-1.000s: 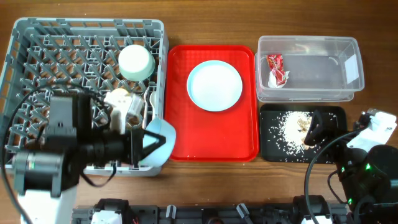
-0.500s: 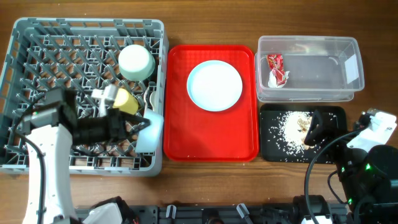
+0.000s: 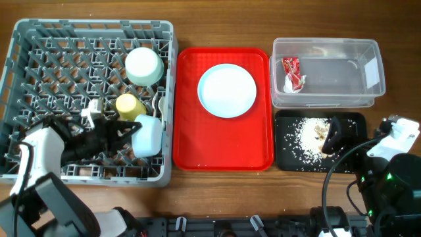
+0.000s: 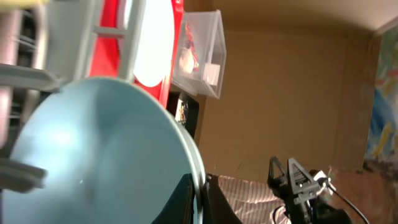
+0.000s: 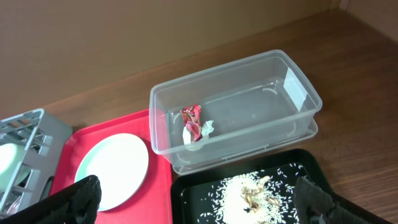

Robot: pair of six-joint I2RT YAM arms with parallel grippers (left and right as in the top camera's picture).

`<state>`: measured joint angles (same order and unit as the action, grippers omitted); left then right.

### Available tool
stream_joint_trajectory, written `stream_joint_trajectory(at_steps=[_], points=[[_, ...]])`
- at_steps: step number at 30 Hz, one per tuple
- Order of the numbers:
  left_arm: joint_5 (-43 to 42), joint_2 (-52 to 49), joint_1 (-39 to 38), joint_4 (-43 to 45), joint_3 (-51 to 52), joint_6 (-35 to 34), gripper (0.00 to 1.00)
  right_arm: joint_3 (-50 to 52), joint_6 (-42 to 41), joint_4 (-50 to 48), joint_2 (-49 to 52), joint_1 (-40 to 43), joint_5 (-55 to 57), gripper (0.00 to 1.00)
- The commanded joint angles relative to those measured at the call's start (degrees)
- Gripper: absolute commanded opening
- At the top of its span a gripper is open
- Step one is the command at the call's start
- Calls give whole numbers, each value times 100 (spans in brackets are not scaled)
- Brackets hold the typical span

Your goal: Sort waste into correct bins and load items into the dishwasher rack

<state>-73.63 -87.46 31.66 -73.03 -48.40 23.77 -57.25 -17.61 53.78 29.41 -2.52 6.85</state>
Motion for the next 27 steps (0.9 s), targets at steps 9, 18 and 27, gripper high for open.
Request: stream_joint_trajectory(at_steps=[9, 18, 27], points=[[1073, -39, 973, -363, -133, 149, 4, -48, 96, -13, 0, 20, -55, 100], [1432, -4, 1104, -1213, -1095, 153, 5, -48, 96, -13, 0, 20, -55, 100], [1408, 970, 693, -1375, -1193, 94, 8, -48, 98, -13, 0, 20, -55, 100]])
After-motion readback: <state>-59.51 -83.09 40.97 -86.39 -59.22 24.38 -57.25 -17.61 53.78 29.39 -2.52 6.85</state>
